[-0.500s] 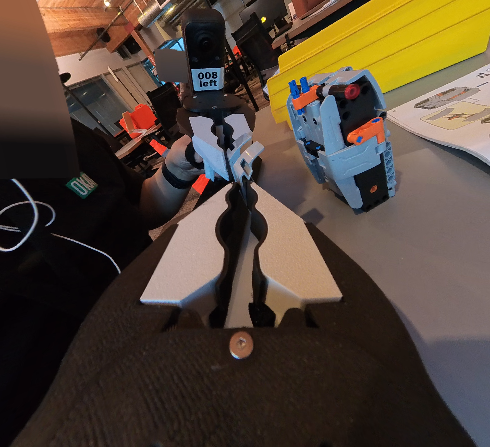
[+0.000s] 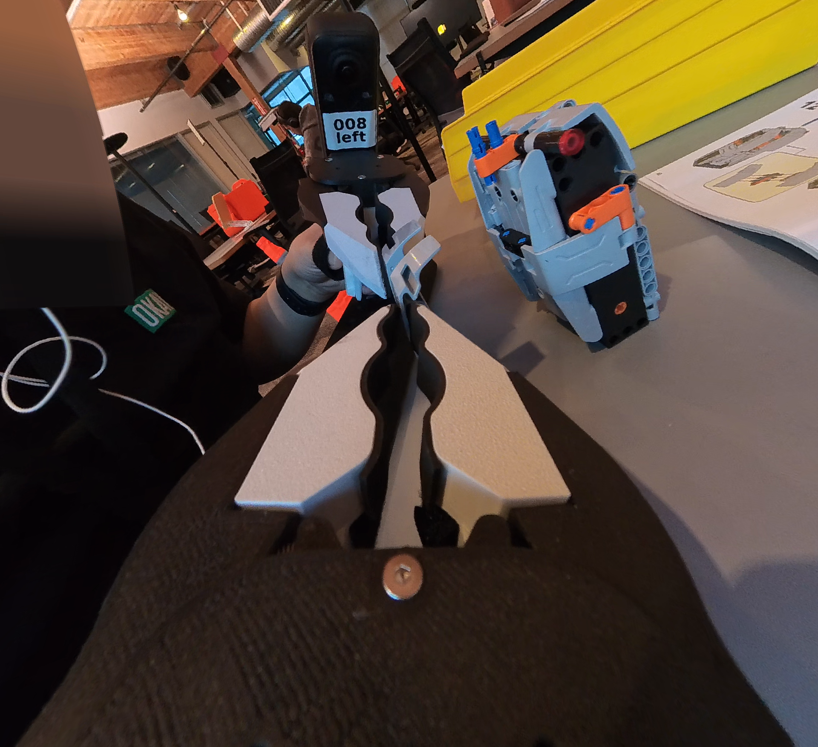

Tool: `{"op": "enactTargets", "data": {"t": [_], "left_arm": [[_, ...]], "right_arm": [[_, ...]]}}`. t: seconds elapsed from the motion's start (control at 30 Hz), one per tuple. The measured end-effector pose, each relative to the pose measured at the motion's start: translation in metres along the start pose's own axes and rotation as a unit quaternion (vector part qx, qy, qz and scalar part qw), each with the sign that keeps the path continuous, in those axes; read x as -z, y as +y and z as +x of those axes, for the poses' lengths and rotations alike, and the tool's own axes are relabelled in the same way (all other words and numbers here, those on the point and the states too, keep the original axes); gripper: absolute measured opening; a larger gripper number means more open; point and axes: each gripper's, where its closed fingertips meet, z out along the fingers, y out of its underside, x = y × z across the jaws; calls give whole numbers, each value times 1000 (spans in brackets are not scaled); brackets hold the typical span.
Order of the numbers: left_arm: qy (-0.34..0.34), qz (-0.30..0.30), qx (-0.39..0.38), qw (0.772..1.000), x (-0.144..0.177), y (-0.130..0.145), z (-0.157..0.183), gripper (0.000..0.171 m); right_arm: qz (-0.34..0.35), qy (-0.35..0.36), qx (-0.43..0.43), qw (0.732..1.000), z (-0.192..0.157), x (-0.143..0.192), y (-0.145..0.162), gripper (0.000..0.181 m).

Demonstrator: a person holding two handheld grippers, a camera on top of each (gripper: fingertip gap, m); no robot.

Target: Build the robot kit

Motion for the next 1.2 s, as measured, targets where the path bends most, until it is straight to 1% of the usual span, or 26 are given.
{"op": "enactTargets", "data": {"t": [0.2,0.47,0.57,0.73,0.8,0.9,1.2], "left_arm": [[-3,3,-3,1000,1,-3,-2,3],[4,7,11,1000,1,-3,-1,3],[-6,13,8,1000,2,-6,-4,3],[-52,44,-16,998,9,-22,-17,3],[-70,46,-27,996,12,-26,-22,3],[-96,39,-43,994,12,-27,-28,3],[-119,50,-32,991,13,-31,-36,2]], "right_arm": [[5,0,-5,1000,1,-1,-3,2],[5,-1,-10,1000,0,-1,-3,2],[8,5,-5,1000,2,-2,-5,2],[-4,42,58,997,16,-8,-24,5],[-6,61,76,995,21,-10,-29,6],[-16,93,96,991,29,-12,-30,7],[-26,158,137,978,39,-13,-35,9]]}}
